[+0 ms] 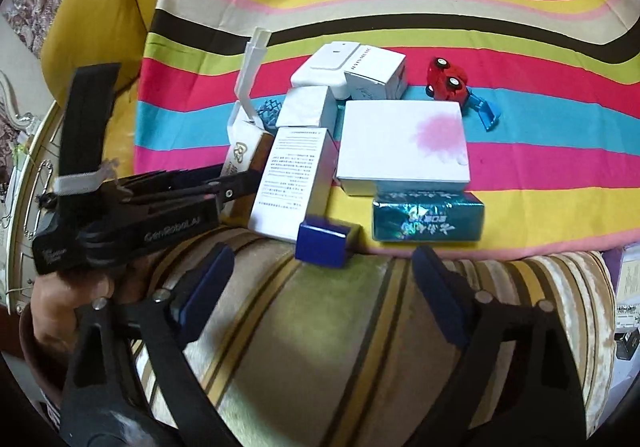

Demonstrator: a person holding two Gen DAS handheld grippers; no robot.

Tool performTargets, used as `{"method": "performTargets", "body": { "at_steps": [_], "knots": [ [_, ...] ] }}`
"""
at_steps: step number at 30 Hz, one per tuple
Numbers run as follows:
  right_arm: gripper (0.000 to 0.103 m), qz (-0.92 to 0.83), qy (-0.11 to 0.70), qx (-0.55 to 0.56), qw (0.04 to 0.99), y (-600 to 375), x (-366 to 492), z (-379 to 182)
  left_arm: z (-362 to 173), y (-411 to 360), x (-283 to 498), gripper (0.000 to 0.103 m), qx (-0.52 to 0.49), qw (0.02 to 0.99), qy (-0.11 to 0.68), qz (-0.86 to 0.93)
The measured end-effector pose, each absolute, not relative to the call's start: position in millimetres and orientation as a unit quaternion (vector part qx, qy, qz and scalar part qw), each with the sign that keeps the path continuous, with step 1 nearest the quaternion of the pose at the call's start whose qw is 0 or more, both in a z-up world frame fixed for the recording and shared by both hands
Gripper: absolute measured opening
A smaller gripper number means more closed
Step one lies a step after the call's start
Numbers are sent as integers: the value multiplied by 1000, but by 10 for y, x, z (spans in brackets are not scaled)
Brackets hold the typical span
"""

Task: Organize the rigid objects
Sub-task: 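Grasp the white DING ZHI DENTAL box with the left tool while the right tool grasps the dark blue cube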

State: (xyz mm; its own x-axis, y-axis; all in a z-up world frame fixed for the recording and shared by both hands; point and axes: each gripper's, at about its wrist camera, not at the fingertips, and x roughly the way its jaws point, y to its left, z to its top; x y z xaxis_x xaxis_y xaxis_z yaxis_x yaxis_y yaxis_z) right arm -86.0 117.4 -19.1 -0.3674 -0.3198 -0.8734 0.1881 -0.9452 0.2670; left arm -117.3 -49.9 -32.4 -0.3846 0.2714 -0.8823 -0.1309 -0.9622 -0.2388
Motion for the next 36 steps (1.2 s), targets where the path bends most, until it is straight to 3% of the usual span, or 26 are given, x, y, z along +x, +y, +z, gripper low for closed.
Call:
{"method": "performTargets", "body": {
  "at_steps": [3, 10, 18, 21, 36],
  "knots": [
    [79, -817, -63, 553, 150, 1147, -907, -257, -336, -498, -1174, 36, -540, 123, -67, 830],
    [70, -807, -71, 567, 151, 1135, -974, -344, -335, -484, -1170, 35, -538, 123, -64, 832],
    [44, -798, -79, 576, 158, 1136, -1001, -420, -327, -469, -1163, 35, -536, 124, -62, 832],
    [39, -796, -83, 577, 161, 1149, -1002, -430, -329, -454, -1169, 35, -535, 125, -63, 833],
    [37, -803, -108, 559, 173, 1264, -902, -337, -209, -405, -1093, 35, -510, 125, -59, 849]
  ]
}}
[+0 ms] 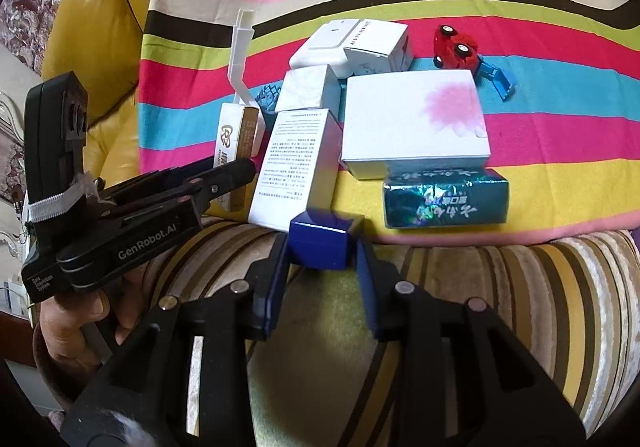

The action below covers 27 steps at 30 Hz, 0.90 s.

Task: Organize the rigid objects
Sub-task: 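Grasp the white DING ZHI DENTAL box with the left tool while the right tool grasps the dark blue cube, then carry the dental box with the left tool while the right tool carries the blue cube to the storage box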

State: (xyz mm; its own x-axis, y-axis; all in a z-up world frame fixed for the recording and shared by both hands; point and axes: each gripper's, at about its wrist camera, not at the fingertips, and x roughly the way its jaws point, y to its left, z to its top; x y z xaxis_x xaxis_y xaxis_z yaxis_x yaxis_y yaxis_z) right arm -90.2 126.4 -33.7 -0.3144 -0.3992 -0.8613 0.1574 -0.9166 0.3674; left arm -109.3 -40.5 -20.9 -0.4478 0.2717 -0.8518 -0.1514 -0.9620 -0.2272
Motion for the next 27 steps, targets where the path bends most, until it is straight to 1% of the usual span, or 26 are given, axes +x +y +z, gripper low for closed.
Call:
{"method": "performTargets", "body": {
  "at_steps": [7, 15, 27],
  "knots": [
    [37, -813, -122, 539, 184, 1299, -838, -238, -92, -469, -1017, 35, -490, 116, -63, 862],
    [36, -819, -141, 522, 194, 1372, -765, -135, 112, -486, -874, 35, -453, 117, -49, 883],
    [35, -828, -167, 497, 197, 1611, -609, 65, 364, -213, -769, 35, -422, 145, -31, 894]
  ]
}}
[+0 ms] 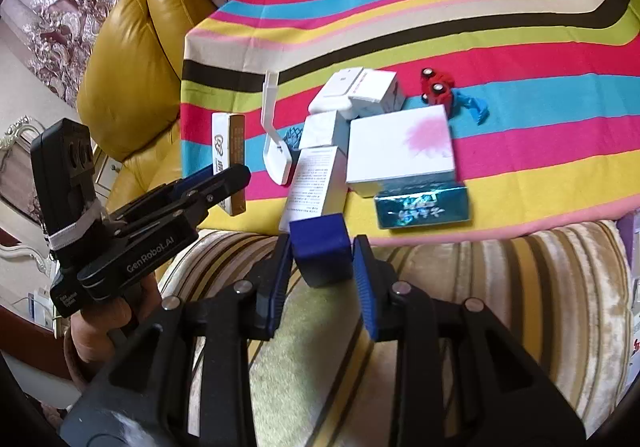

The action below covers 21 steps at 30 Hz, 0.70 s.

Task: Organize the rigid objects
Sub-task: 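Carry the dental box with the left tool while the right tool carries the blue cube to the storage box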

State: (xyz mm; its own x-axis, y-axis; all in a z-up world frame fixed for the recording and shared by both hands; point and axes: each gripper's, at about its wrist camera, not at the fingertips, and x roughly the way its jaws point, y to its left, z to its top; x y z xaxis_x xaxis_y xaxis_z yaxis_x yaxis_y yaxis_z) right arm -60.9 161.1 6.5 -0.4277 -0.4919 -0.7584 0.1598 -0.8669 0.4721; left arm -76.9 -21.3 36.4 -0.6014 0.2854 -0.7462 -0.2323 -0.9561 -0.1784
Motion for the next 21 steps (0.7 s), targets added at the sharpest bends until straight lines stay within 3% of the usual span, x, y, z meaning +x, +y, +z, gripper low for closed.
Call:
{"method": "performTargets", "body": {
  "at_steps": [21],
  "knots": [
    [35, -852, -229, 464, 78, 2875, -302, 298, 455, 1399, -661, 35, -444, 313, 41, 839]
  ]
}}
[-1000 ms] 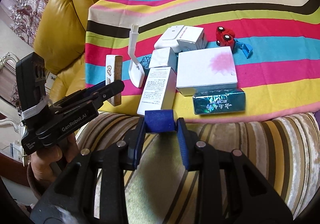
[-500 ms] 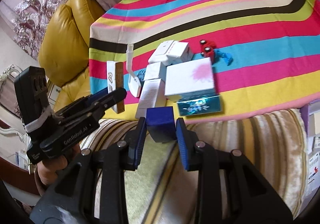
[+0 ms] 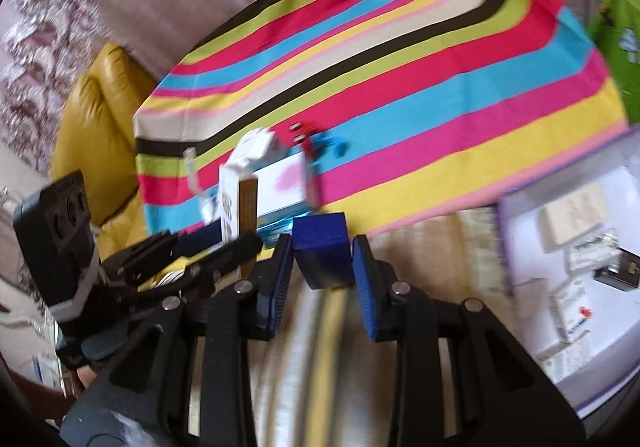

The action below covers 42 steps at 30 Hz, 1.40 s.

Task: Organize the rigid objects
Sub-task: 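Carry the dental box with the left tool while the right tool carries the blue cube to the storage box, then open both tools to release the dental box and blue cube into the storage box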

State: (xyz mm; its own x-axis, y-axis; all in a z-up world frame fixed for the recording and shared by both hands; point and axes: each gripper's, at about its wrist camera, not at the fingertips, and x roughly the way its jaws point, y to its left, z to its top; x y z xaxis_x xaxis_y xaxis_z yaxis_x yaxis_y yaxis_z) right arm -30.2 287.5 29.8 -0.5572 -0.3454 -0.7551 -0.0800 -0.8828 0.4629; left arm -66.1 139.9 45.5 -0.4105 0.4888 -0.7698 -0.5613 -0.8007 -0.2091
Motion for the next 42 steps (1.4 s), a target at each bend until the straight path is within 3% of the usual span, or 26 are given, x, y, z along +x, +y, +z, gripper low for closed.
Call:
{"method": "performTargets", "body": {
  "at_steps": [16, 37, 40, 42],
  "knots": [
    [35, -857, -266, 432, -89, 4095, 144, 310, 368, 2520, -309, 35, -481, 443, 48, 755],
    [35, -843, -279, 429, -166, 4541, 475, 159, 222, 2589, -346, 32, -503, 487, -2, 714],
    [35, -838, -289, 430, -171, 4593, 490, 134, 207, 2576, -370, 37, -508, 487, -10, 710],
    [35, -838, -287, 432, -170, 4592, 487, 131, 189, 2560, -395, 50, -514, 488, -20, 705]
  ]
}}
